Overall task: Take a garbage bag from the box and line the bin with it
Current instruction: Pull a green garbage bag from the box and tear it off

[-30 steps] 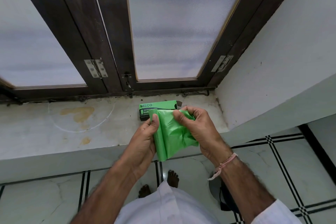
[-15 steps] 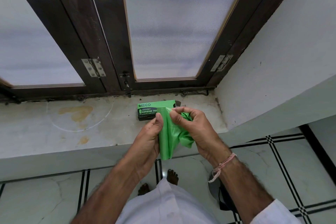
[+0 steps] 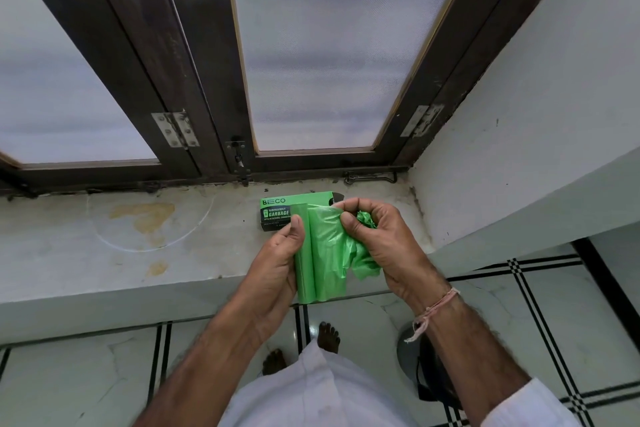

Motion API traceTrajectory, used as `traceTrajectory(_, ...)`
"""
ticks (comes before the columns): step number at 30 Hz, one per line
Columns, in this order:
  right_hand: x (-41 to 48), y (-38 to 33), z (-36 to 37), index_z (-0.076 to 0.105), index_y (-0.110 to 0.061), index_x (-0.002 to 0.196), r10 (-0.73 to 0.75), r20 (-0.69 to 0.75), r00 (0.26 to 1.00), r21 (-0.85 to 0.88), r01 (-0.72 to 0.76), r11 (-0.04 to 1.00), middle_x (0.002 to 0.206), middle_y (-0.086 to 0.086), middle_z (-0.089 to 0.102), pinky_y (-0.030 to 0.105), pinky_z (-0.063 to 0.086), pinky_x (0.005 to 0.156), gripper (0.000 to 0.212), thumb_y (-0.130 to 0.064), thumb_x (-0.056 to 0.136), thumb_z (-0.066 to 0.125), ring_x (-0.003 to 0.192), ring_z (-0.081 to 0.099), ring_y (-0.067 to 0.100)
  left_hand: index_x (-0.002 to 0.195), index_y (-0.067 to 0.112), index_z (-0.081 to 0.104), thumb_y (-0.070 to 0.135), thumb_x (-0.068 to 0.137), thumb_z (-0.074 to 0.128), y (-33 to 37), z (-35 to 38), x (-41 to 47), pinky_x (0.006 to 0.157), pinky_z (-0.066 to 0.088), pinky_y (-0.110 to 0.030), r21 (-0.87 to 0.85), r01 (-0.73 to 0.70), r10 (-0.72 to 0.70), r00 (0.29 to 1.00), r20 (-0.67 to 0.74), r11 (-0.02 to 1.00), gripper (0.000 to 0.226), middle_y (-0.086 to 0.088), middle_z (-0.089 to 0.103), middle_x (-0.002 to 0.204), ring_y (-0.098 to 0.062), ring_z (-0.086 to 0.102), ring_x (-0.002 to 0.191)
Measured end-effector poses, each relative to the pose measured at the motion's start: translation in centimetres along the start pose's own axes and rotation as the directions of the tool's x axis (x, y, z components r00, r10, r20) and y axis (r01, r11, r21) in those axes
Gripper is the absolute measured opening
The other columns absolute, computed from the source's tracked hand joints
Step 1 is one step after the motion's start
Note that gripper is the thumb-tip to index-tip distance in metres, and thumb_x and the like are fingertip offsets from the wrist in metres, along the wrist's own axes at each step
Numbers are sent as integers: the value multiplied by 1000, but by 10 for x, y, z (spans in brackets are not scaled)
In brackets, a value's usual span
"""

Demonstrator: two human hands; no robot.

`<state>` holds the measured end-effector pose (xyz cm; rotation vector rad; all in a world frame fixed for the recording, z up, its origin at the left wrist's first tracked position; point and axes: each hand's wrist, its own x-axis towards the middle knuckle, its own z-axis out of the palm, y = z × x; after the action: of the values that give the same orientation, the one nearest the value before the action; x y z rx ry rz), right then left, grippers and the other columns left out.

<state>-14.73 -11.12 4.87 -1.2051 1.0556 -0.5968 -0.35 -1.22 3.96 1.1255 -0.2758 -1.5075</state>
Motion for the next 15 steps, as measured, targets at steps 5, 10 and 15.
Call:
traceTrajectory(5,1,0,-1,76,-12,107,-12,22,1000,-59,14,998,110,10,78,28,62,74,18,-9,102,60,89,73,15,137,9,61,45,101,44,-1,1,1,88,63,-47,-28,2,-3,1000,-24,1000,53,-17,73,127,-32,73,111)
traceTrajectory(10,0,-3,-2,76,-10,107,9,49,999,-30,-7,1000,98,8,79,33,62,72,22,-25,102,61,84,72,18,134,7,63,42,104,42,-3,4,2,94,60,-46,-32,9,-10,999,-44,999,50,-16,74,126,-28,73,110)
traceTrajectory(15,-1,-5,-1,73,-3,108,43,71,997,-6,-42,999,98,9,79,32,63,70,39,-32,82,79,82,76,18,134,6,61,42,95,47,-4,6,2,93,61,-46,-64,5,-8,999,-41,998,55,-18,72,127,-32,72,114)
